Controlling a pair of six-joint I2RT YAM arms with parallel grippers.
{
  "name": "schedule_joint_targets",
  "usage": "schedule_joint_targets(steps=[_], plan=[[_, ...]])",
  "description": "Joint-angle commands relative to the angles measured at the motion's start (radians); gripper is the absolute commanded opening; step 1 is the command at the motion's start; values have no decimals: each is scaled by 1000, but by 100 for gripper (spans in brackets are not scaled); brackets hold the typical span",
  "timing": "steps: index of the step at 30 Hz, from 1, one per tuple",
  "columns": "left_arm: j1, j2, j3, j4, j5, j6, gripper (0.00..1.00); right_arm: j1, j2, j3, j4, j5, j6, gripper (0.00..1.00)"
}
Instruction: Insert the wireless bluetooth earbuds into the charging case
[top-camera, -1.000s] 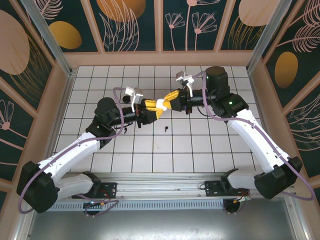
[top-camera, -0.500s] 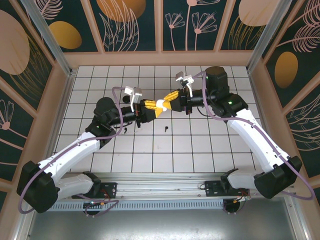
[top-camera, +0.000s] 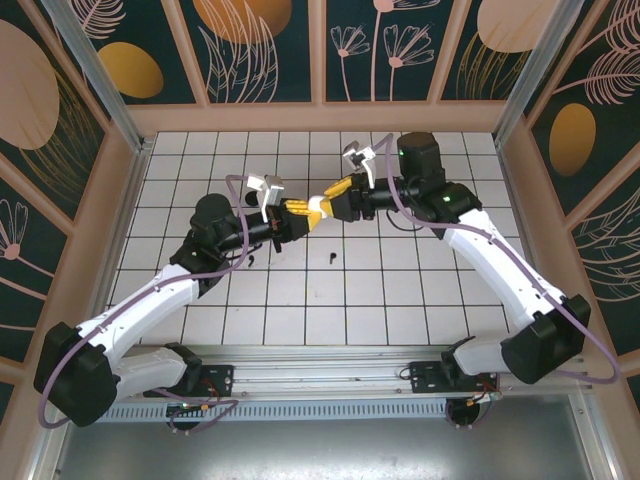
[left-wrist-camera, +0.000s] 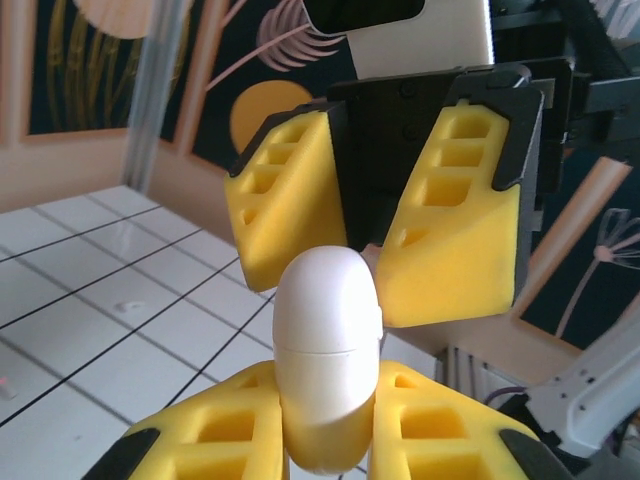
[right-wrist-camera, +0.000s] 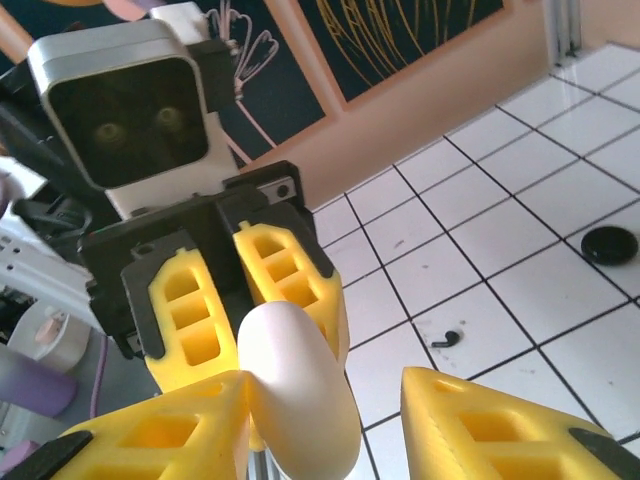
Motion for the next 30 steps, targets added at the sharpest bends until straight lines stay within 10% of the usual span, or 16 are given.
schedule_joint_targets(steps=[1,19,30], plan=[[-22,-60,-1,25,61,80,0,-43,61,17,-12,126,72,44],[-21,-63,-54,9,-32,172,0,-88,126,51,-4,115,139,47],[-20,-31,-120,36,-140,178,0,-198,221,112,-182,535,192,42]])
